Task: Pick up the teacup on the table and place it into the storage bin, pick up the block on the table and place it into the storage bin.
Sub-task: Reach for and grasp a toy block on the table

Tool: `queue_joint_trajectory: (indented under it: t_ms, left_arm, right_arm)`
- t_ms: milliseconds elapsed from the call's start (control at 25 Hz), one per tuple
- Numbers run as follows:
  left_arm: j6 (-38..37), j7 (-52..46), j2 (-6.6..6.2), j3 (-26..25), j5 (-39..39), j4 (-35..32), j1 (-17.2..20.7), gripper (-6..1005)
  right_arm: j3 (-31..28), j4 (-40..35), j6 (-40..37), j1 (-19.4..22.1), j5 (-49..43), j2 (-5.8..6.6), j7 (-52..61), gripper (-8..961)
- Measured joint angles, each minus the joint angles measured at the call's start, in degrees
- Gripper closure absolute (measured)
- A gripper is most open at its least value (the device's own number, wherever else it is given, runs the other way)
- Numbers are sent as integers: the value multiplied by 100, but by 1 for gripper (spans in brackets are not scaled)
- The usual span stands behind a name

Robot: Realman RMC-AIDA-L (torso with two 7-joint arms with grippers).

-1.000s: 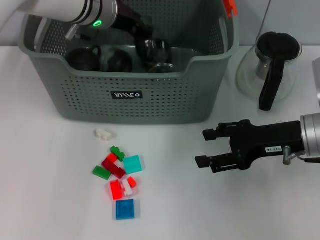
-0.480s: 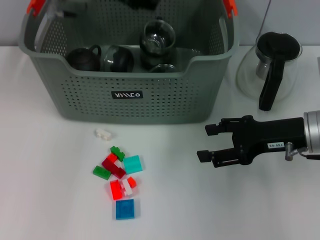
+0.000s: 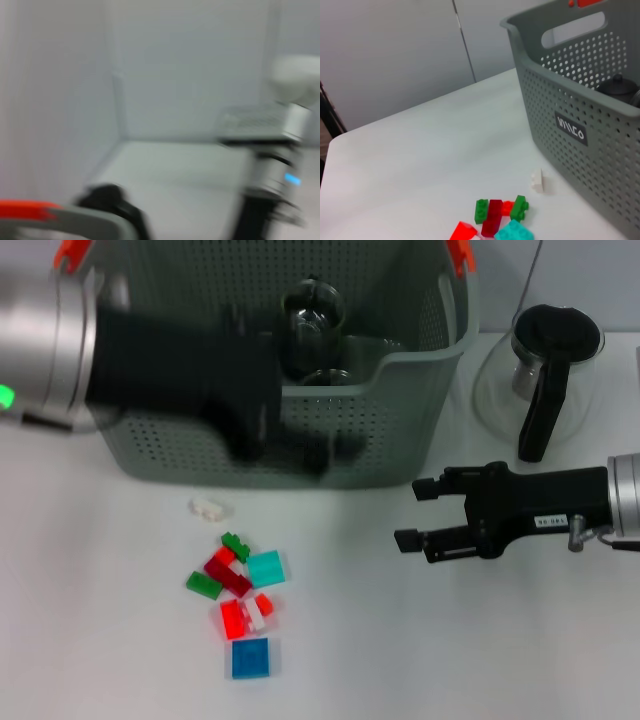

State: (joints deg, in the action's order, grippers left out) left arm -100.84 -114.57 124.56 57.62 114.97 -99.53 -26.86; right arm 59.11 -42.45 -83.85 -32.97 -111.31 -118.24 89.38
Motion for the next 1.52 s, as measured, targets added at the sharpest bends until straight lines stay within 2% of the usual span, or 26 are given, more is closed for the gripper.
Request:
queue_joint_trajectory:
  t_ms: [200,360,680,840,960,1280,1520]
  left_arm:
    - [-1152,351,7,-50,-276,66,314,167]
    - [-1404,882,-7,-50,47,390,546,169]
    - [-1033,1238,-30,84,1974,1130,462,169]
    - [-843,1150,-17,433,2709,1170,443,169]
    - [-760,965,-12,874,3213,1184,421,168]
    - [-267,348,-3,1905,3644,1682,247,167]
    - [-154,26,-20,2174,3708,1941,32,166]
  right_arm:
    - [-108,0,19,2,7,-20,0,101]
    - [-124,0,38,6,7,-30,10,101]
    - [-128,3,77,2,18,-79,52,102]
    - [-128,7,89,-11,22,-106,73,102]
    - [-157,9,97,-19,23,-117,106,102]
    - [-208,9,100,-69,22,-129,123,102]
    - [-277,9,93,-87,22,-129,124,102]
